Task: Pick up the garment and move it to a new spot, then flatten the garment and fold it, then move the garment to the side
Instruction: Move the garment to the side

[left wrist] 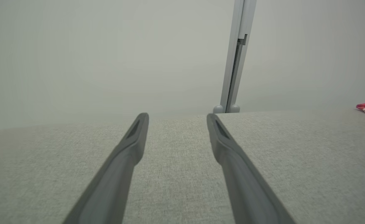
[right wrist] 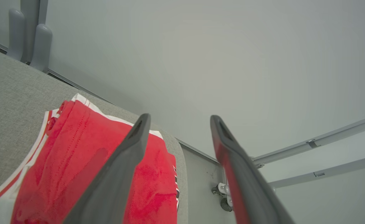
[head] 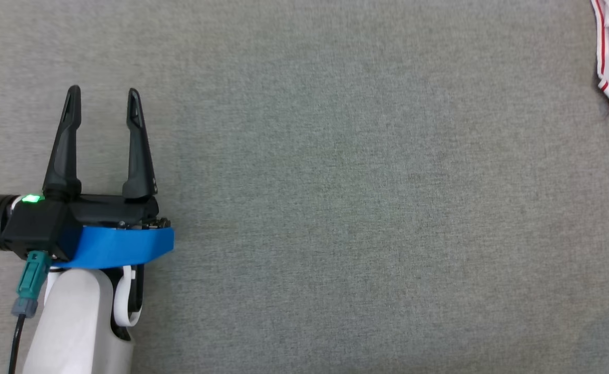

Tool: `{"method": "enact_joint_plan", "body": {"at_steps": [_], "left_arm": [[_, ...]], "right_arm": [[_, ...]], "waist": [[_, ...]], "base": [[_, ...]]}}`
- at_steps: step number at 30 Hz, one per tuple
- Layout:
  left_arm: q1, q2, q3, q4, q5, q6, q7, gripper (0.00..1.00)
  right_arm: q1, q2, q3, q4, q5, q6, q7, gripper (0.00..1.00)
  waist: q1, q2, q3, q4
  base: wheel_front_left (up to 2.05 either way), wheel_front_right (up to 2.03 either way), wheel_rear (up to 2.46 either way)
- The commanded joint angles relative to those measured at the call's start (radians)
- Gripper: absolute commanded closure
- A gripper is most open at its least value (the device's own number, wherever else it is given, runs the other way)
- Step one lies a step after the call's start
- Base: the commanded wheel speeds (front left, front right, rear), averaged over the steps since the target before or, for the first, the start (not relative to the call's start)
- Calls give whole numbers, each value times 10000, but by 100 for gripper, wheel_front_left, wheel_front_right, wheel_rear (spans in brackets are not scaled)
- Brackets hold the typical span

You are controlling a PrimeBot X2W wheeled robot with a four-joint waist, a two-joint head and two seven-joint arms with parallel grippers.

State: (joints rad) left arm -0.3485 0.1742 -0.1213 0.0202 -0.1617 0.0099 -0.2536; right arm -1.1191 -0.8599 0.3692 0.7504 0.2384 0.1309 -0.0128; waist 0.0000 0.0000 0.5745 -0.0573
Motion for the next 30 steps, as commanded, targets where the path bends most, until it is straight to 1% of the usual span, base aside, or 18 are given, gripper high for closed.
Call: {"method": "enact_joint_plan", "body": {"at_steps": [1,6,9,12,17,23,30], "left_arm": [[98,-23,44,27,-56,65,-58,0],[500,-15,189,227,-174,120,-88,0],[827,-26,271,359,-260,143,-106,0],[1188,9,331,508,-317,146,-110,0],[1775,21,370,704,-406,183,-111,0],[2368,31,362,788,-479,253,-87,0],[2856,-25,306,947,-647,291,-8,0]], "right_arm": [[175,126,-56,-89,60,-1,-225,0],[596,513,-83,-158,213,-1,-939,0],[967,915,4,-118,295,-1,-1352,0],[1353,1496,22,-78,469,-1,-1813,0],[2189,2520,200,-155,618,1,-2279,0],[3254,3719,464,-434,704,1,-2475,0],[4573,4790,364,-999,727,1,-2526,0]], "waist": [[0,0,-201,-8],[0,0,-945,124],[0,0,-1502,176],[0,0,-2052,163],[0,0,-2945,96],[0,0,-3712,-76],[0,0,-4450,-304]], "base": [[0,0,0],[0,0,0],[0,0,0],[0,0,0],[0,0,0],[0,0,0],[0,0,0]]}}
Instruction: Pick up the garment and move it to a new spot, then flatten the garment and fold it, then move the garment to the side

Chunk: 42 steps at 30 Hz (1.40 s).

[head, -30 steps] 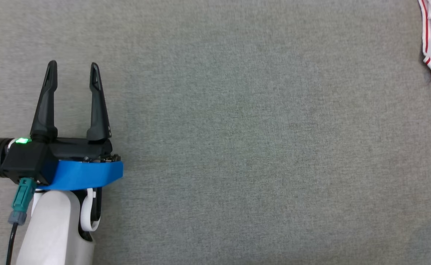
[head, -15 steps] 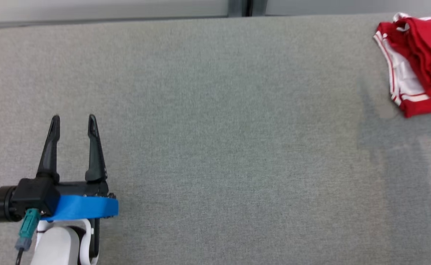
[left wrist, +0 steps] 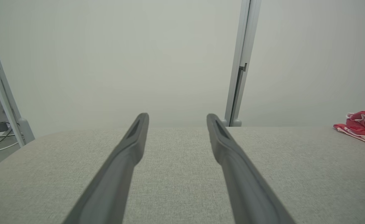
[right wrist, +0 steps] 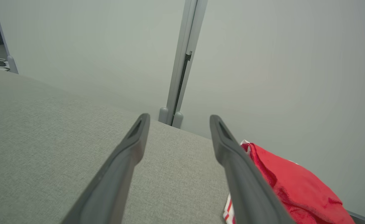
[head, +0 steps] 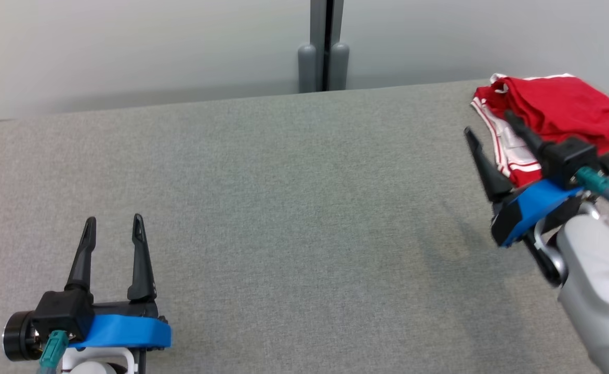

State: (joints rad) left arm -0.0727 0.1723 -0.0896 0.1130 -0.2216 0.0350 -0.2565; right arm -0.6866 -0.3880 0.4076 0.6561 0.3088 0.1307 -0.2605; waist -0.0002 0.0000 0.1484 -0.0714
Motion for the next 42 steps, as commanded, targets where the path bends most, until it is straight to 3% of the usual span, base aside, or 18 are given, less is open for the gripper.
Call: {"method": "enact_joint_plan", "body": {"at_steps": [1,7,27,42], "left_arm": [[151,-5,-10,26,-69,55,30,0],[470,15,1,99,-197,91,69,0],[735,104,-113,151,-396,172,310,0],[871,255,-208,92,-460,323,578,0]], "right_arm": [[434,176,-44,-183,30,3,-49,0],[1623,646,-418,-888,-39,3,-53,0],[5708,2569,-3642,-4128,-1369,3,389,0],[6944,3343,-4290,-5794,-2006,3,1364,0]], "waist": [[2,0,-261,-199],[2,0,-679,-322],[2,0,-1109,230],[2,0,-1385,536]], "base": [[0,0,0],[0,0,0],[0,0,0],[0,0,0]]}}
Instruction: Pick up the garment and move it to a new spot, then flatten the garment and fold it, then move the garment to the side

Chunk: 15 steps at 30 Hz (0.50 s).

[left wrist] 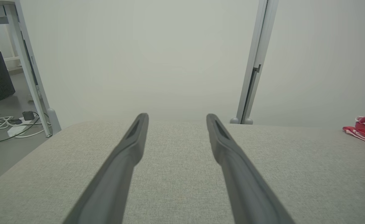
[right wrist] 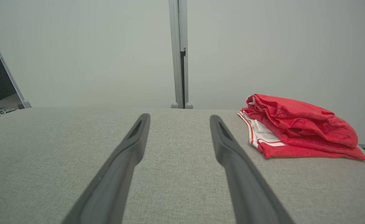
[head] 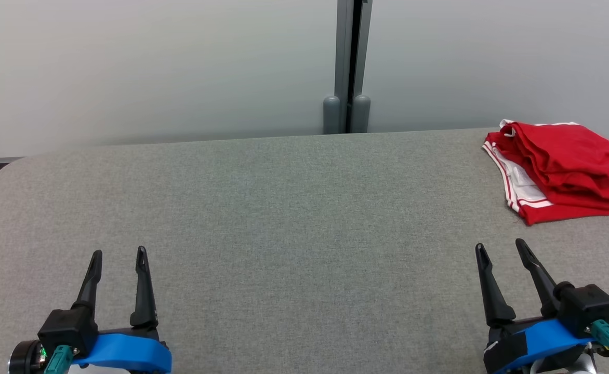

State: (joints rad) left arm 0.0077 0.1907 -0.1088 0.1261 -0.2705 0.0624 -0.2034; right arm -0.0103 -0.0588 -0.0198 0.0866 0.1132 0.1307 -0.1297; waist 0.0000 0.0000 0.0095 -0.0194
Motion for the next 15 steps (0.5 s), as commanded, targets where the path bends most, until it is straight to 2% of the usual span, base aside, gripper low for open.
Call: {"method": "enact_joint_plan", "body": {"at_steps": [1,15], "left_arm": [[72,75,-48,-49,12,44,104,0],[151,180,-153,-263,-103,142,470,0]], "right_arm": [[198,61,-27,-165,-86,3,154,0],[300,92,-152,-538,-58,3,494,0]], "waist": [[0,0,4,30],[0,0,2,85]], "base": [[0,0,0],[0,0,0]]}}
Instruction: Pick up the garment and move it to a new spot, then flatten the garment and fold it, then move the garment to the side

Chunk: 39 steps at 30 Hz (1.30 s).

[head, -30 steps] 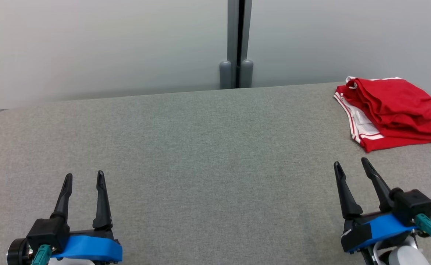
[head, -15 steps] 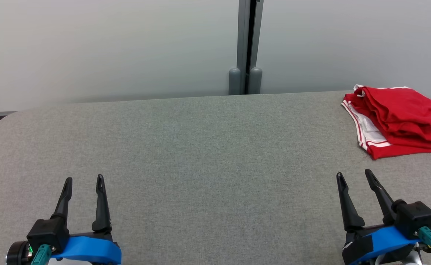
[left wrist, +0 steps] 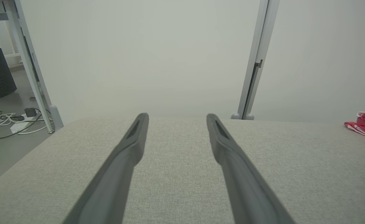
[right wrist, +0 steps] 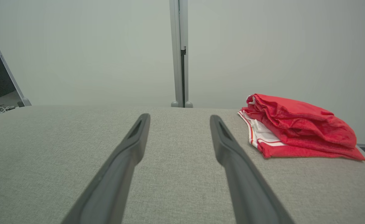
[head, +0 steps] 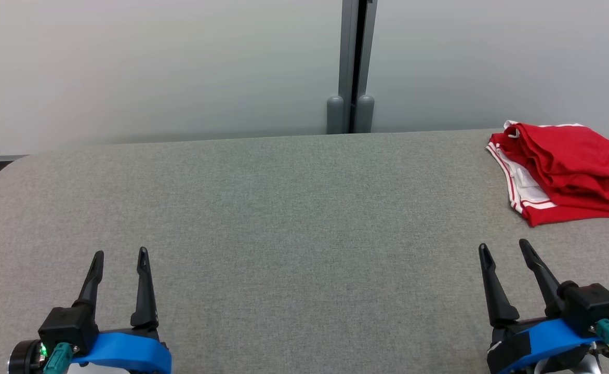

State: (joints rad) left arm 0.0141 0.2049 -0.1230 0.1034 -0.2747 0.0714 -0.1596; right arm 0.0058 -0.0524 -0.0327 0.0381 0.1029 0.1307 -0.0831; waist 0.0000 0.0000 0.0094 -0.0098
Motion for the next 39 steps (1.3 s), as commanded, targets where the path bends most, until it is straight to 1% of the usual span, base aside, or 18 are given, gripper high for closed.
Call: {"method": "enact_joint_plan", "body": {"at_steps": [1,7,8,13,15,16,23,39], "left_arm": [[93,42,-12,-53,-64,60,54,0],[140,43,12,-155,-139,122,64,0],[44,16,7,-119,-117,102,87,100],[174,-186,6,279,-328,72,138,100],[124,-224,84,322,-700,12,221,100],[79,-262,155,355,-1064,-47,297,100],[-61,-384,378,451,-2273,-242,538,100],[-345,-637,807,648,-4694,-636,1011,100]], "right_arm": [[139,28,-34,-54,43,3,22,0],[159,29,-65,-73,82,3,6,0],[11,2,-44,-12,48,0,24,100],[17,14,-37,410,242,0,65,100],[-24,14,-63,464,670,0,123,100],[-58,14,-87,508,1087,0,178,100],[-167,14,-160,648,2467,0,356,100],[-411,14,-304,943,5215,0,704,100]], "waist": [[0,0,8,-13],[0,0,37,-17],[0,0,40,-15],[0,0,40,-14],[0,0,38,-13],[0,0,36,-11],[0,0,31,-4],[0,0,18,10]], "base": [[0,0,0],[0,0,0],[0,0,0],[0,0,0],[0,0,0],[0,0,0],[0,0,0],[0,0,0]]}}
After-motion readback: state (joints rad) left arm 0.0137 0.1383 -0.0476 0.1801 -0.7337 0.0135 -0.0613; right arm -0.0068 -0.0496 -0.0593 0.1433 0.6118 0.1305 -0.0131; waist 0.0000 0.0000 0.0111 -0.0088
